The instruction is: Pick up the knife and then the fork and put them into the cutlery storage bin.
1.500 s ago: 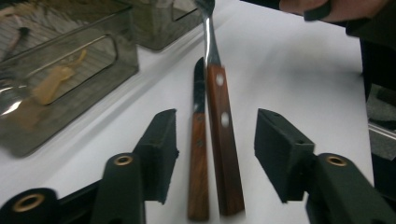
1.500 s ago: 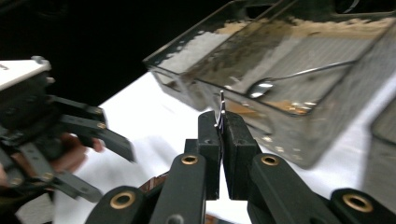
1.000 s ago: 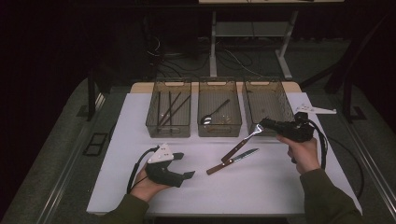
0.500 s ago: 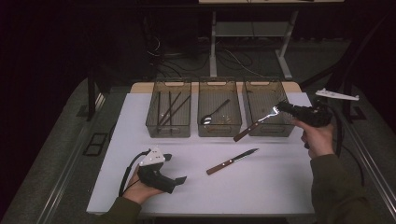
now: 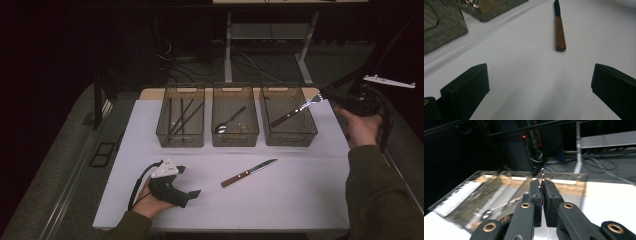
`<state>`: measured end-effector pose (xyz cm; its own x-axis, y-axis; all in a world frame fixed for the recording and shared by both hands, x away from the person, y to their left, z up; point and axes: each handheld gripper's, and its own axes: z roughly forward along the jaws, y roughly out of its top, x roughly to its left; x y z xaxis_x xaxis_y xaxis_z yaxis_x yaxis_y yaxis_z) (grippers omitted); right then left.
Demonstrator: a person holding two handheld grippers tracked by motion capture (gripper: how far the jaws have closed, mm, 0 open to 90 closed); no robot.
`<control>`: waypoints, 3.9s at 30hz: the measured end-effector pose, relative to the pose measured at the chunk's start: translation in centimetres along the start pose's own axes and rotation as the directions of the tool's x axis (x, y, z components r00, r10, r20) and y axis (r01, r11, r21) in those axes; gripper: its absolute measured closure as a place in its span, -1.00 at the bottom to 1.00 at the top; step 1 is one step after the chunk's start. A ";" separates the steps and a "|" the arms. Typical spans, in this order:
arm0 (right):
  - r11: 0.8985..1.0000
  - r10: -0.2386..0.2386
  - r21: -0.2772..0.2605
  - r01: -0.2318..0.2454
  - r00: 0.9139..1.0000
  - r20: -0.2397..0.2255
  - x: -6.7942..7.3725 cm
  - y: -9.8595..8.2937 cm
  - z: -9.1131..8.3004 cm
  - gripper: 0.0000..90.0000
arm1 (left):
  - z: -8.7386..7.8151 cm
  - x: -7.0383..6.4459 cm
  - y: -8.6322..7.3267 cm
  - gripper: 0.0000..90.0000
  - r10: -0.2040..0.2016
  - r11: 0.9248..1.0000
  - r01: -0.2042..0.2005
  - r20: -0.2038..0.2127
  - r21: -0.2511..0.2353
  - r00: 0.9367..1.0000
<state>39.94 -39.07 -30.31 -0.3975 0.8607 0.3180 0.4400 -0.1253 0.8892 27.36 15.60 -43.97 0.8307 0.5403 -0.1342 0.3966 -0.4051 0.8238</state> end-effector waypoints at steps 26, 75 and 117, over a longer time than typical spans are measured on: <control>0.960 -0.015 0.281 0.000 0.999 0.049 -1.7 -2.2 6.6 0.92 | 0.3 -0.1 -0.1 -0.99 0.006 1.000 -0.006 0.009 0.021 1.000; 0.944 -0.242 0.209 0.255 0.967 -0.085 4.9 -8.3 3.1 -0.90 | 0.4 -0.2 -0.1 -1.00 0.010 0.999 -0.010 -0.003 0.032 1.000; 0.924 -0.196 0.277 0.264 0.948 -0.250 8.4 -19.1 -1.0 -0.90 | 0.5 -0.2 2.0 -0.59 -0.005 1.000 0.006 -0.045 0.010 0.999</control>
<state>27.39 -29.90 -44.30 -0.6643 0.7175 0.2095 0.5248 0.2482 0.8142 28.17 14.28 -42.60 0.8102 0.5750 -0.1137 0.4054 -0.4097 0.8172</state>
